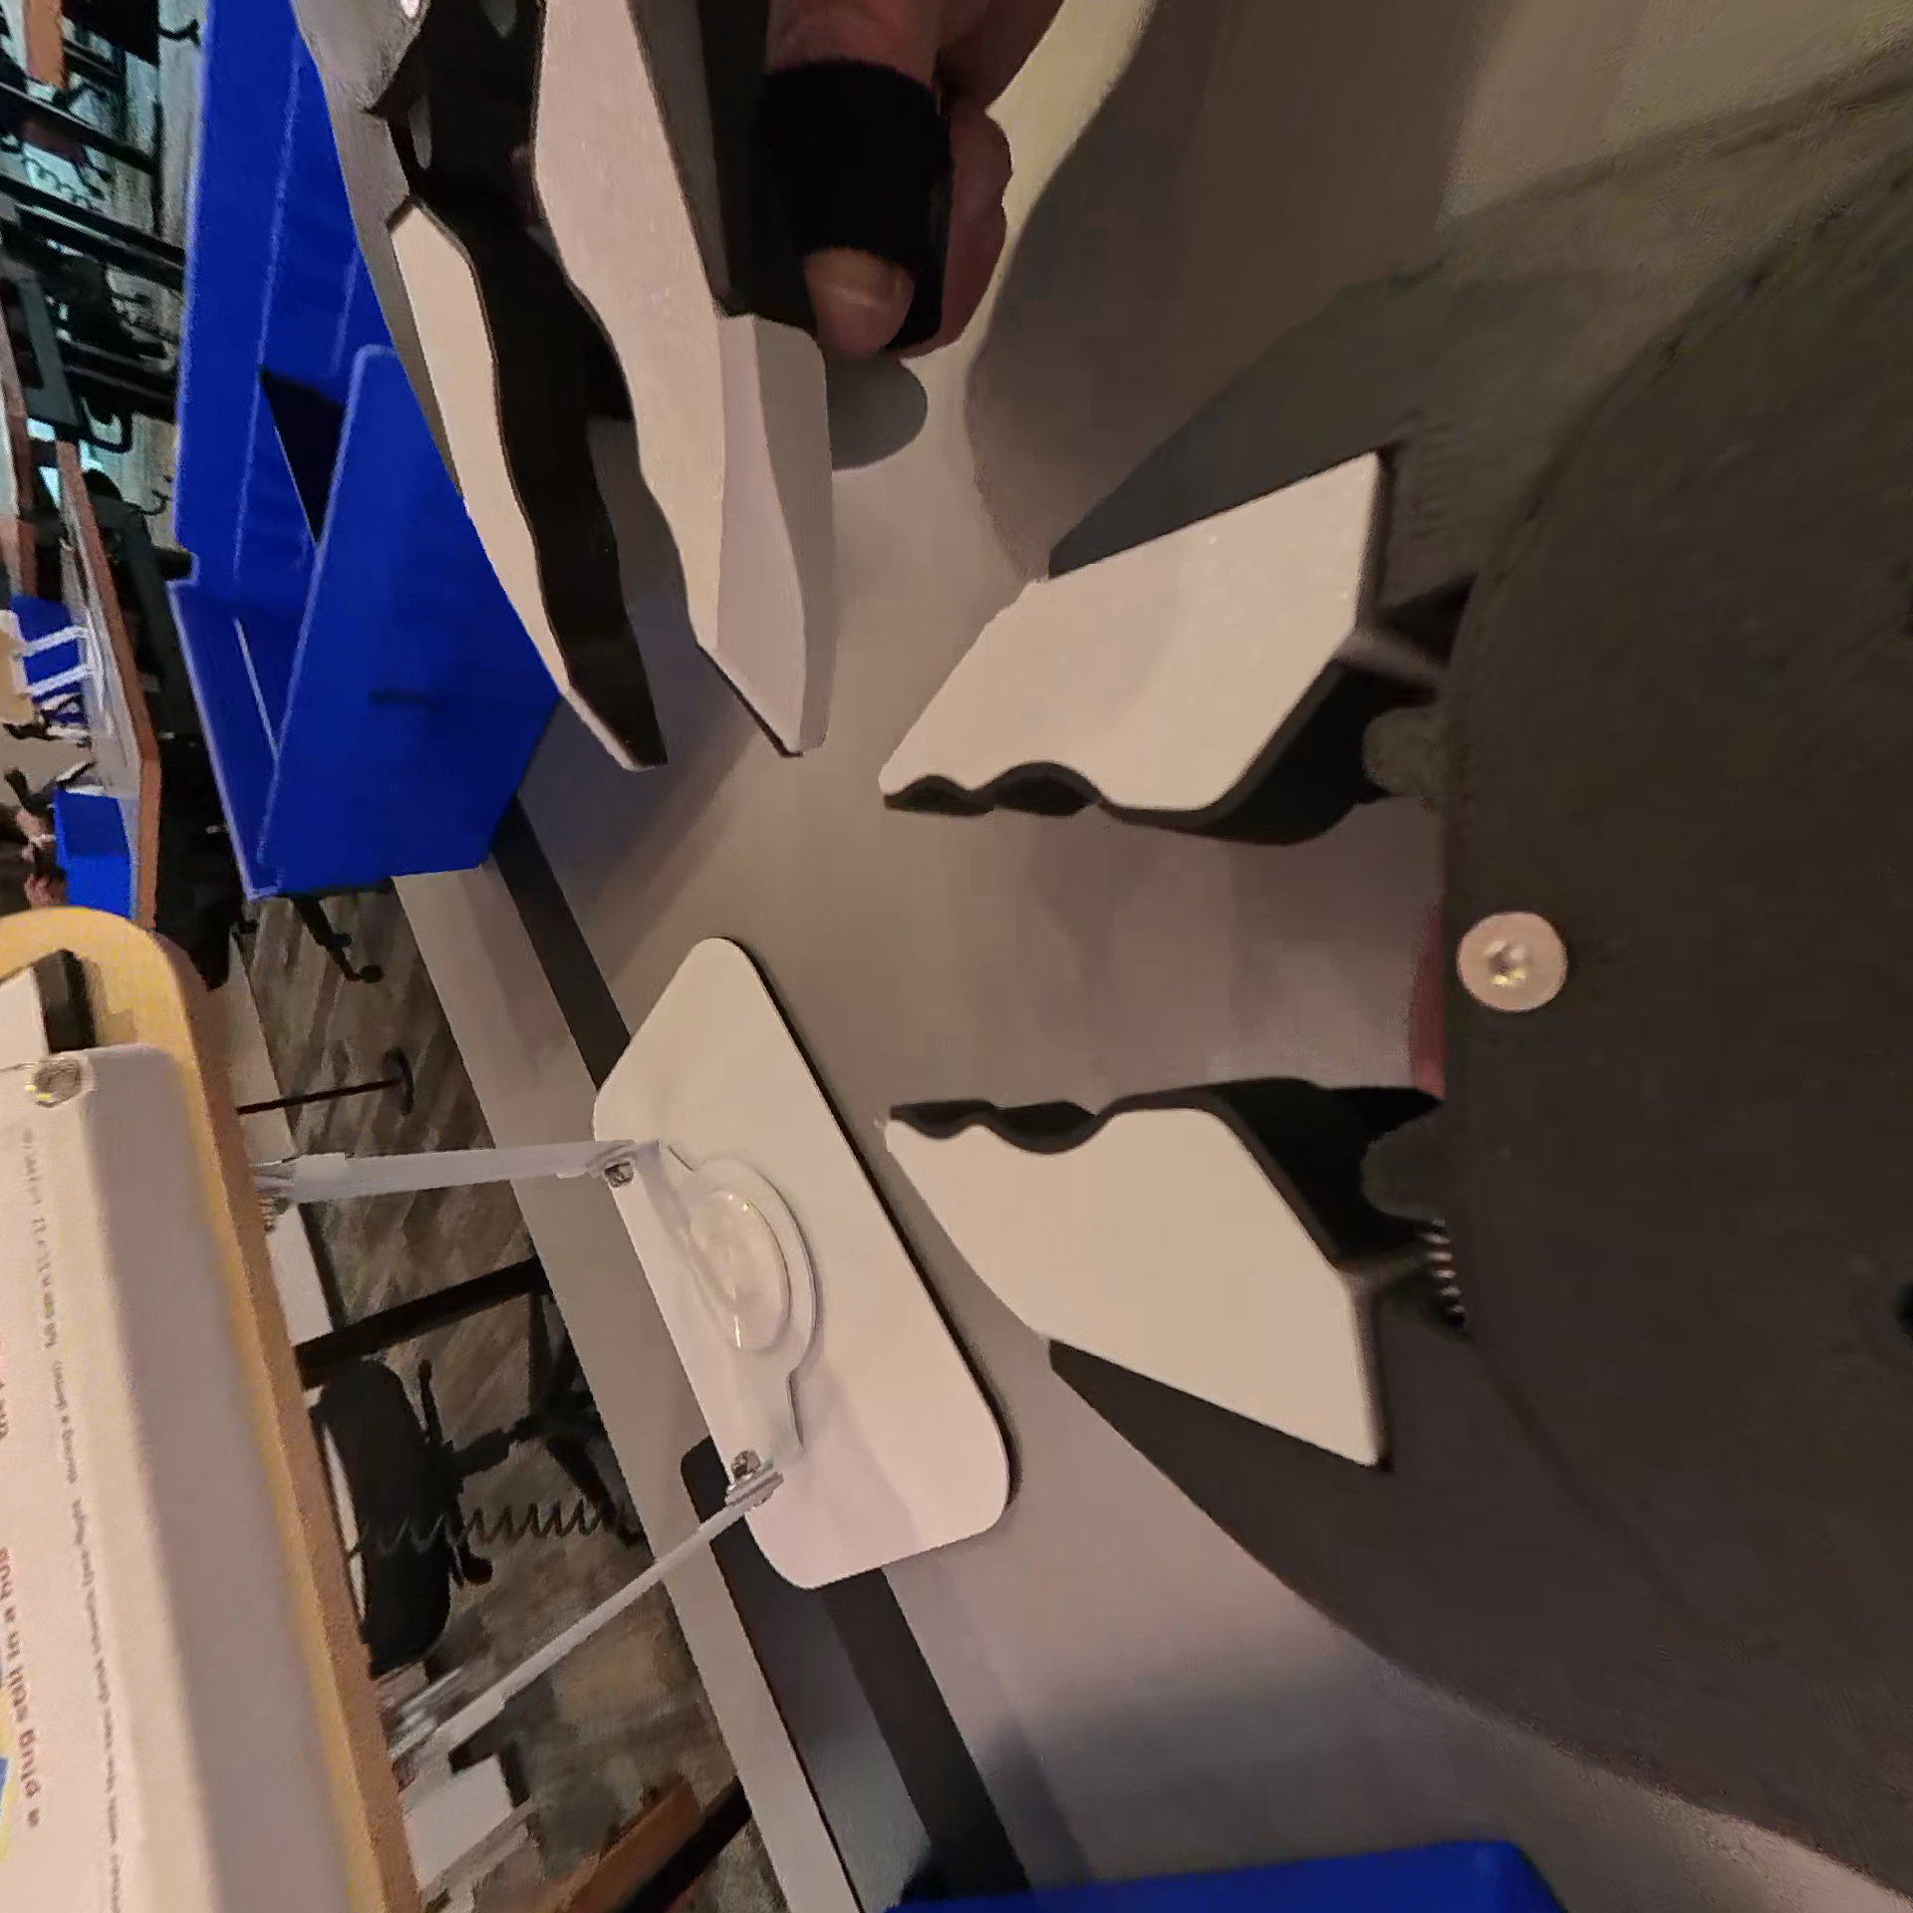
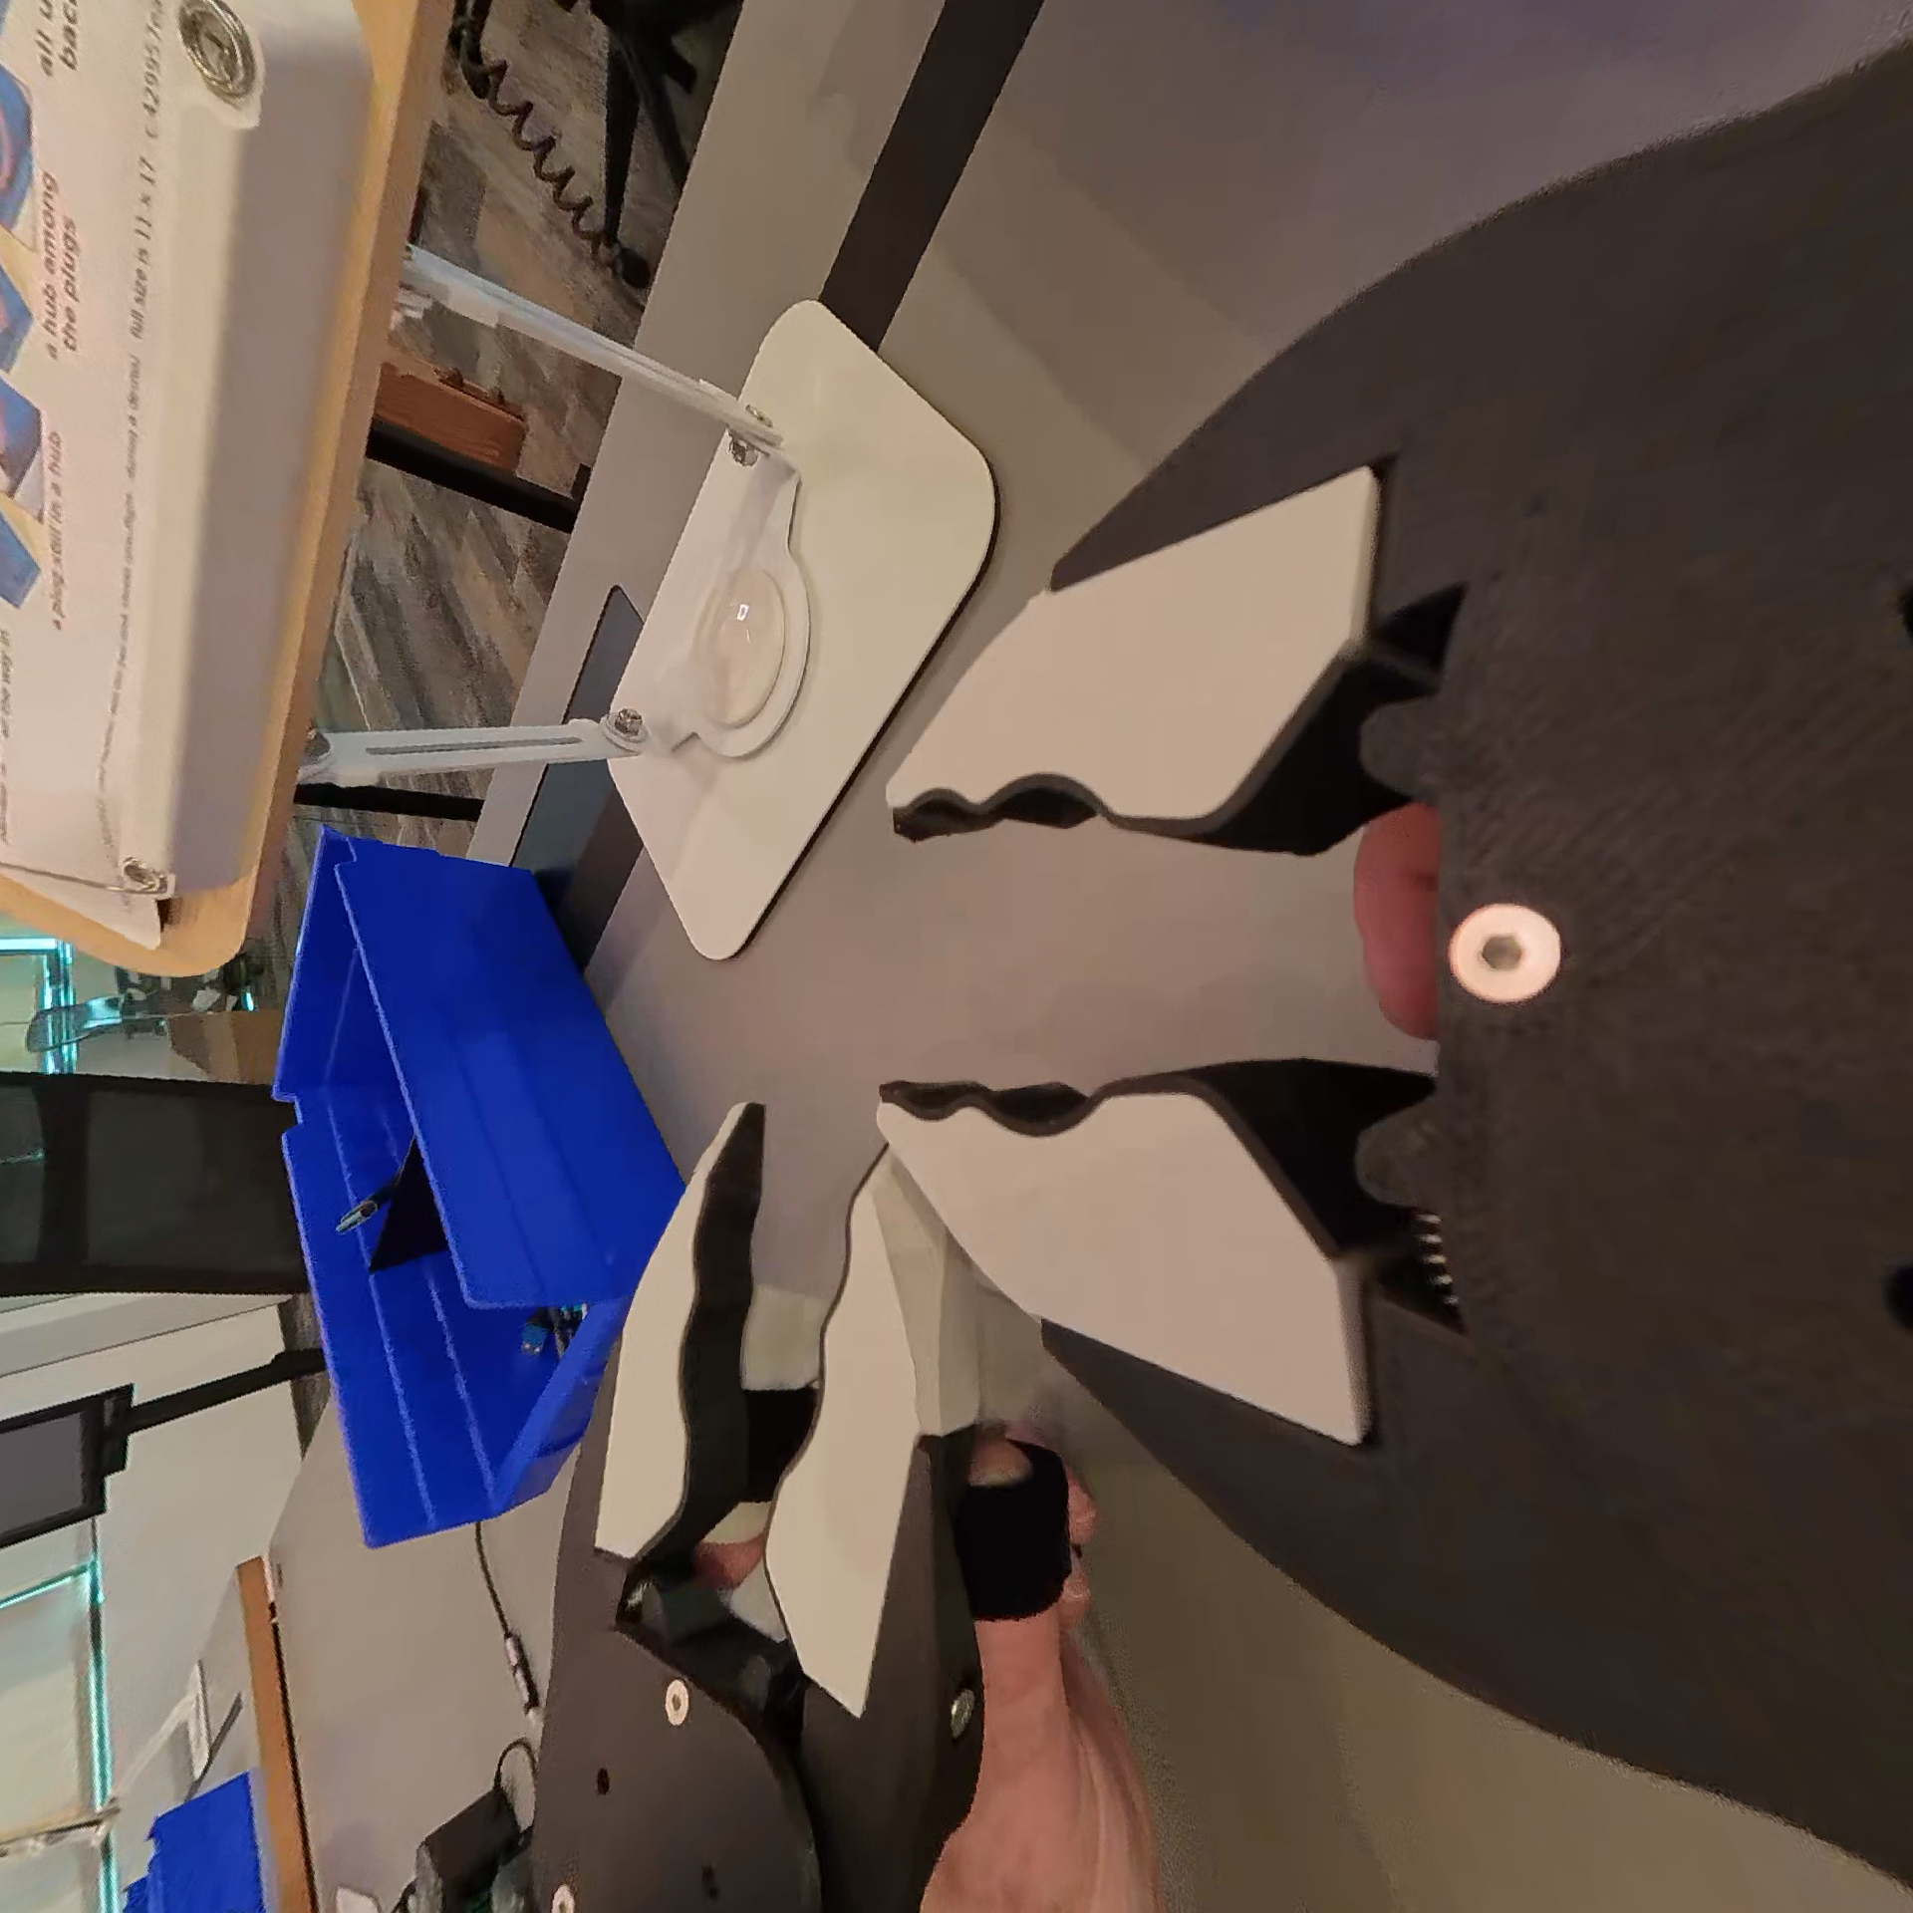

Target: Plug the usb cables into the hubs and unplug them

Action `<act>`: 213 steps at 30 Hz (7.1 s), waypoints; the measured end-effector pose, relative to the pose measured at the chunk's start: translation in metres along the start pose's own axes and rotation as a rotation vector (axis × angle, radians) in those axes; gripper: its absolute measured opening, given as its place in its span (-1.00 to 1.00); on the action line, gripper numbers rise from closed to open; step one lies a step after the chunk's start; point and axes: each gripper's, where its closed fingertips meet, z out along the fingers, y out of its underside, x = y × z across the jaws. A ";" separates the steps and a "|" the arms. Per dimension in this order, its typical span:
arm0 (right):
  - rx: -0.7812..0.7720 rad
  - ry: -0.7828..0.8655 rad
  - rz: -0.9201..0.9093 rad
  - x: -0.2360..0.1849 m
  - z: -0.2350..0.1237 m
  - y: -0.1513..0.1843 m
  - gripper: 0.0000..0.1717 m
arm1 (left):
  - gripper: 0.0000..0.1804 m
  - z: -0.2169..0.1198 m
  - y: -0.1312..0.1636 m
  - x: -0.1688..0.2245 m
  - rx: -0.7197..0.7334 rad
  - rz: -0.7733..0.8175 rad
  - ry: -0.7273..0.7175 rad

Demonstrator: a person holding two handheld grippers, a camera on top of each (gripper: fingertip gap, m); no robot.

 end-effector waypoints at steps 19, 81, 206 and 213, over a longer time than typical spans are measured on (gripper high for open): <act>0.062 -0.108 0.004 0.001 0.002 0.008 -0.37 | -0.20 0.036 0.009 -0.006 -0.084 -0.014 0.033; 0.026 -0.163 0.009 -0.005 0.004 0.013 -0.51 | -0.60 0.065 0.040 -0.343 -0.778 0.559 0.167; 0.079 -0.895 0.343 -0.102 -0.052 -0.082 -0.87 | -0.88 -0.076 -0.042 0.101 -0.024 -0.340 0.753; 0.109 -0.833 0.285 -0.092 -0.056 -0.085 -0.62 | -0.88 -0.079 -0.048 0.101 -0.020 -0.357 0.785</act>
